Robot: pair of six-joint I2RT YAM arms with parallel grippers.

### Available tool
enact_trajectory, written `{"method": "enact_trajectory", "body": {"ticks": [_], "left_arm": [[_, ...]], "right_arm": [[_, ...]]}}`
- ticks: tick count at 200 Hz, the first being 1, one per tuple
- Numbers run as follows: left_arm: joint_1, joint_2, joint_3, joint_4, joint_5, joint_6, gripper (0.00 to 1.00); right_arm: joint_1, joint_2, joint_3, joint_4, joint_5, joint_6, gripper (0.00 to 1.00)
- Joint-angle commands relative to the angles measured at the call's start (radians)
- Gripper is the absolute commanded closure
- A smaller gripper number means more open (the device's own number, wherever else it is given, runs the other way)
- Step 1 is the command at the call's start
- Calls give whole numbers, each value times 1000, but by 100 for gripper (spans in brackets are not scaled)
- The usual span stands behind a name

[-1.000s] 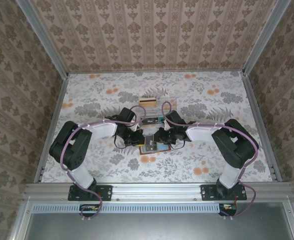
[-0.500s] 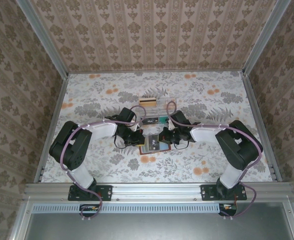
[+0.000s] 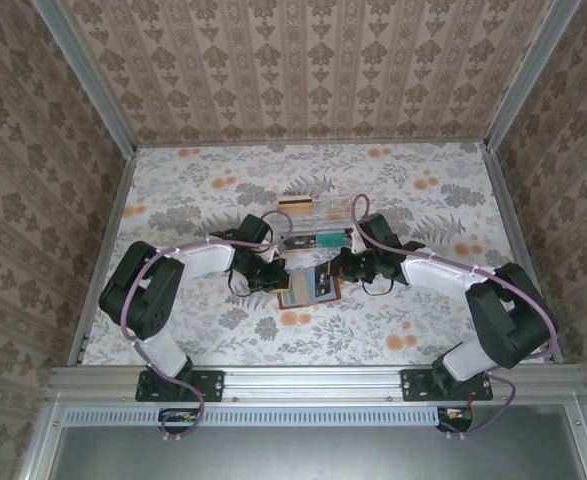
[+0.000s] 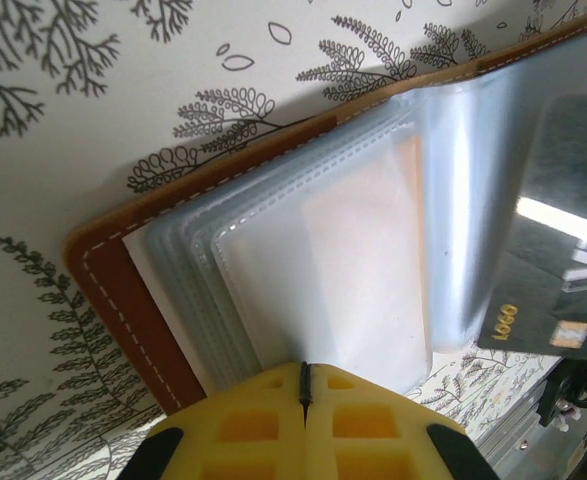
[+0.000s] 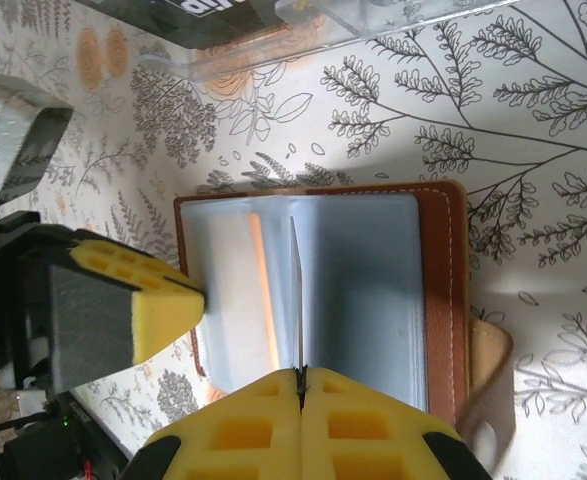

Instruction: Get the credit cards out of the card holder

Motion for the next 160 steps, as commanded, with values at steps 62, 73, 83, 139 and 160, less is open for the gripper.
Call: {"method": "enact_trajectory", "body": {"ticks": [62, 73, 83, 139, 160], "left_arm": [[45, -107, 73, -127, -51, 18, 83], [66, -147, 87, -133, -50, 9, 78], [91, -183, 92, -135, -49, -2, 72], [266, -399, 67, -174, -77, -38, 30], [325, -480, 53, -194, -118, -49, 3]], "right_arm": [[9, -88, 286, -351, 54, -216, 100], [13, -69, 347, -400, 66, -263, 100], [15, -45, 404, -448, 79, -306, 100], [101, 110, 666, -573, 236, -703, 100], [147, 169, 737, -601, 280, -908, 100]]}}
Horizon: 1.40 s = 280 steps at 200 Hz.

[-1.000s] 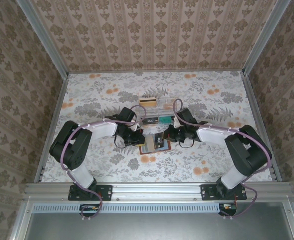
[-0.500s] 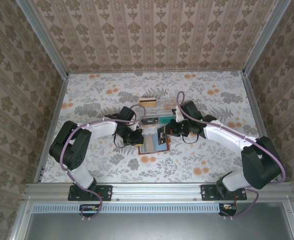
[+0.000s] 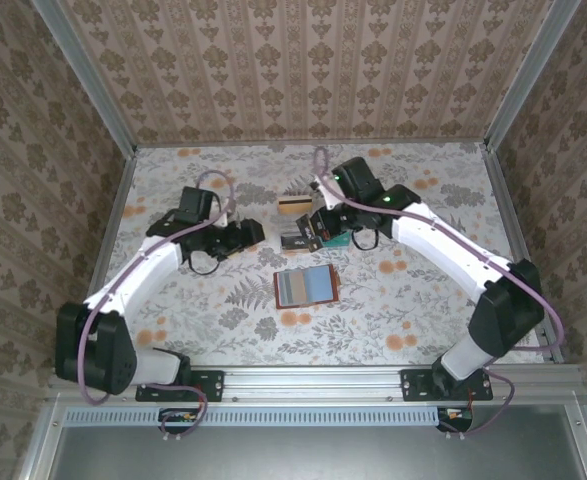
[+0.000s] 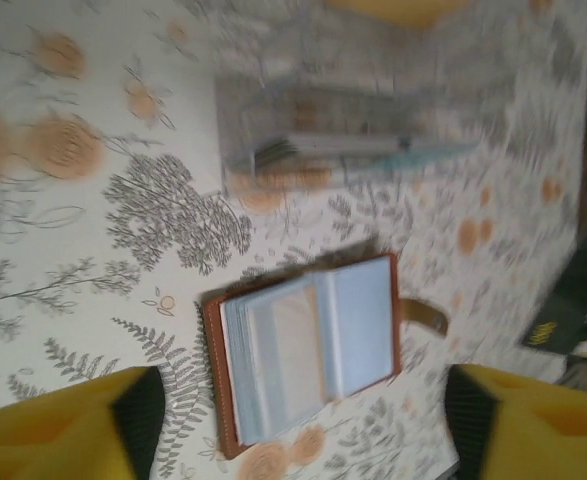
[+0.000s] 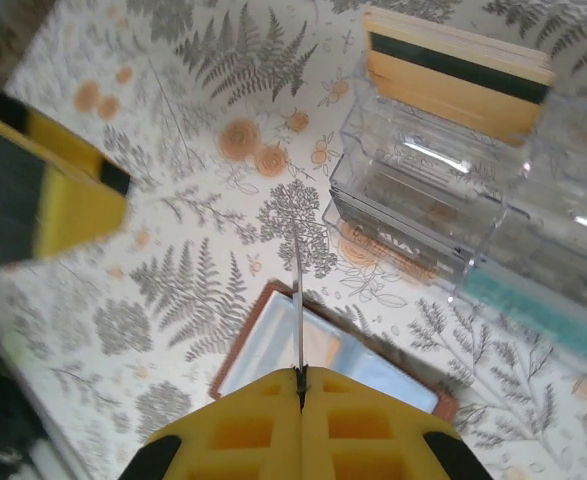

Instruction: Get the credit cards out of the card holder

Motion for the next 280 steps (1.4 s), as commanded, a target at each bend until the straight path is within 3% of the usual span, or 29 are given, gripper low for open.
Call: {"method": "enact_trajectory", "body": {"ticks": [1, 59, 125, 280], "left_arm": [[53, -84, -15, -60, -53, -13, 1], [188, -243, -66, -79, -109, -27, 0], [241, -275, -69, -94, -128, -37, 0], [265, -299, -85, -107, -132, -48, 0]], "right_arm": [[49, 62, 81, -98, 98, -320, 100], [162, 195, 163, -136, 324, -733, 100], [202, 271, 117, 0, 463, -949, 100], [196, 367, 82, 83, 477, -1040, 100]]}}
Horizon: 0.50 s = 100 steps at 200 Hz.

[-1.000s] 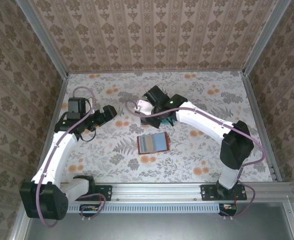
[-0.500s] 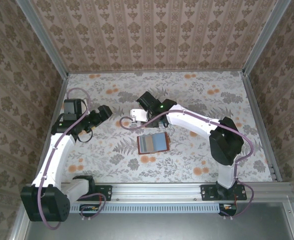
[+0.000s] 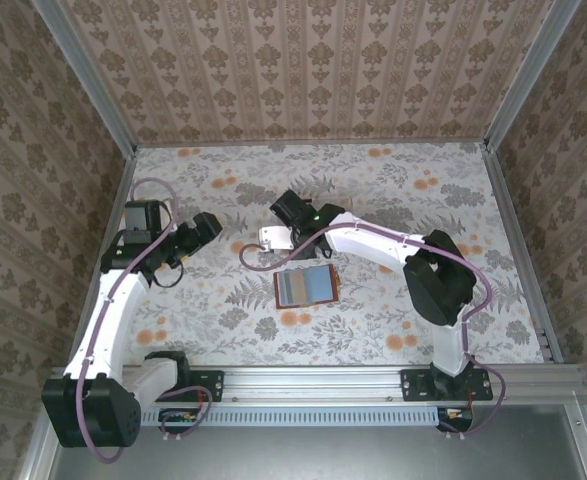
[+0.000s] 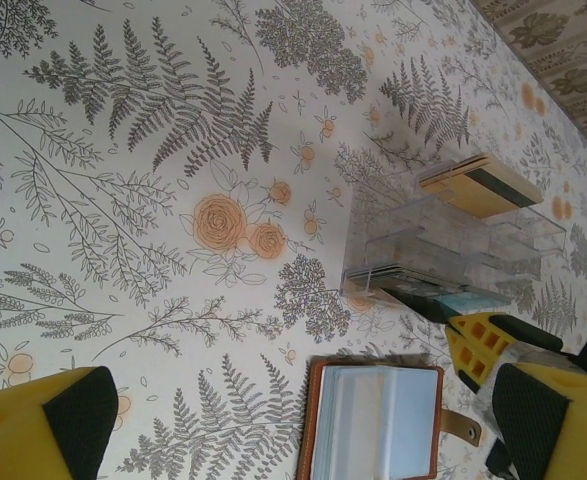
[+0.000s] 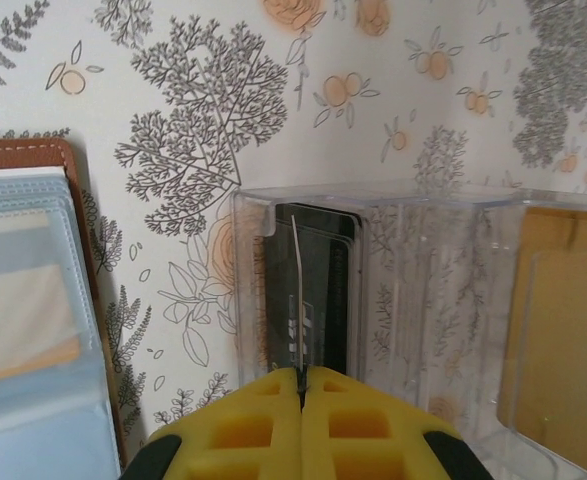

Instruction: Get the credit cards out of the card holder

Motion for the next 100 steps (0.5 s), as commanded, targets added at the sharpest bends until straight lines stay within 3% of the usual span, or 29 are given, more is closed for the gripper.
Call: {"method": "enact_trajectory", "body": {"ticks": [1, 100], "left_arm": [[8, -21, -12, -17, -8, -19, 0], [10, -29, -19, -22, -1, -19, 0]], "right_arm": [[0, 18, -16, 10, 29, -17, 100], [-13, 69, -10, 60, 31, 6, 100]]}}
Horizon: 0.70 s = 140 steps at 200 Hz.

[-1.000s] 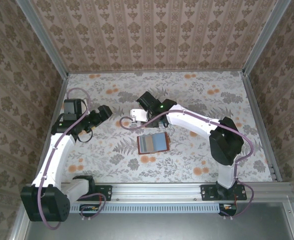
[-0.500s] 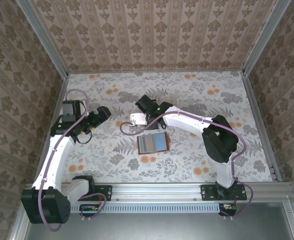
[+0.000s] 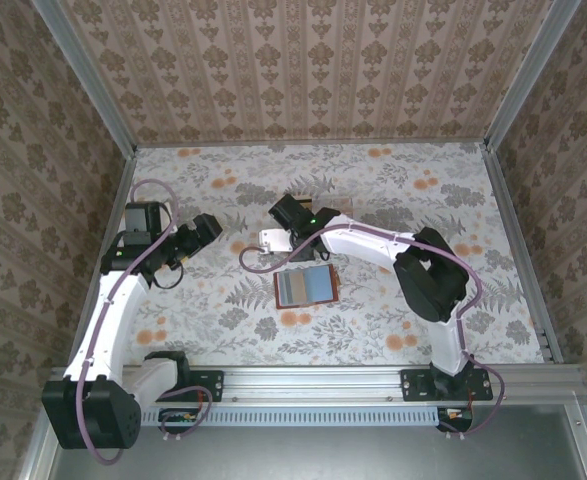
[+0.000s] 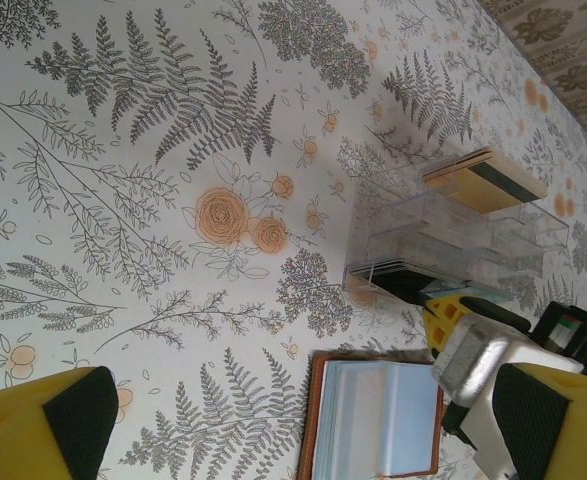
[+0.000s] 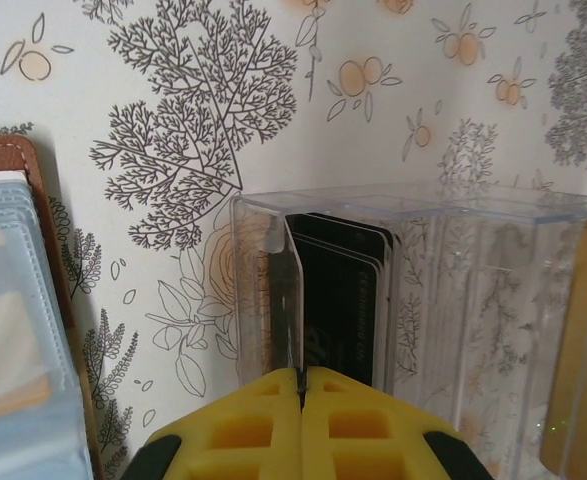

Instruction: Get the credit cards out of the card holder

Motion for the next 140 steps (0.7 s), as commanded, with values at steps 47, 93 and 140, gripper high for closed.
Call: {"method": "enact_trajectory", "body": {"ticks": [47, 93, 140], "left_arm": [[11, -21, -15, -13, -2, -20, 0], [13, -22, -18, -9, 0, -21, 0], [15, -22, -26, -3, 6, -25, 0]], "right_arm": [[-7, 22, -4, 37, 50, 22, 79], [-7, 10, -15, 63, 83, 36, 77], [-6, 20, -31, 122, 133, 39, 69]]}}
